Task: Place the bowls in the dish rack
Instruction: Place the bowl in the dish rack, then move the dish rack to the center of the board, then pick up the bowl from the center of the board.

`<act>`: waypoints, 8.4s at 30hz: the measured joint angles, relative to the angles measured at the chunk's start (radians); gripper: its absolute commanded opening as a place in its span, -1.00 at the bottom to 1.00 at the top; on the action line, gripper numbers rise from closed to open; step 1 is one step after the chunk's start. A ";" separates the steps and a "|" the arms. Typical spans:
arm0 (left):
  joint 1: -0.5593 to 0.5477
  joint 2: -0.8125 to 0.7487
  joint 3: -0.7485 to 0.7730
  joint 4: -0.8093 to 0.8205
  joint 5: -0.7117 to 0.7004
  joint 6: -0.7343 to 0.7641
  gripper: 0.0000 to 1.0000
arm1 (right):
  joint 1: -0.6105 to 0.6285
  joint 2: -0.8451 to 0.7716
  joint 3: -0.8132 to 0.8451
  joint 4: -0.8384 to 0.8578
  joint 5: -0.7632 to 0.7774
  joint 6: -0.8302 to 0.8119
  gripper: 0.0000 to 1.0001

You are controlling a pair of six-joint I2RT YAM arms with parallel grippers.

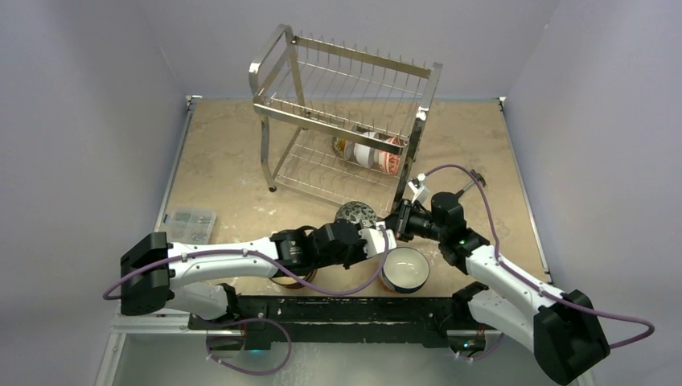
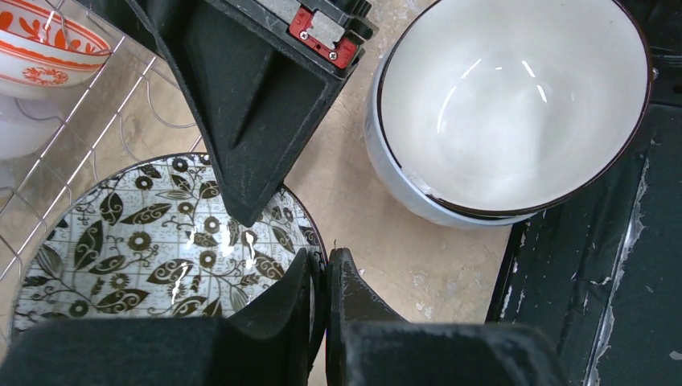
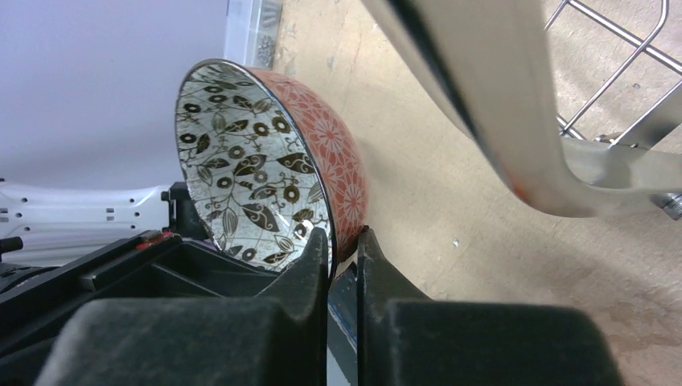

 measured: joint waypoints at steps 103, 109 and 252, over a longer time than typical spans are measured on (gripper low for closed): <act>0.460 -0.107 -0.257 0.456 0.277 -0.983 -1.00 | 0.000 -0.267 0.116 -0.264 0.331 -0.170 0.96; 0.461 0.001 -0.243 0.523 0.219 -0.927 -1.00 | 0.000 -0.274 0.123 -0.304 0.360 -0.172 0.96; 0.531 -0.550 -0.048 -0.672 -0.372 -1.172 0.71 | -0.005 -0.119 0.323 -0.480 0.659 -0.378 0.10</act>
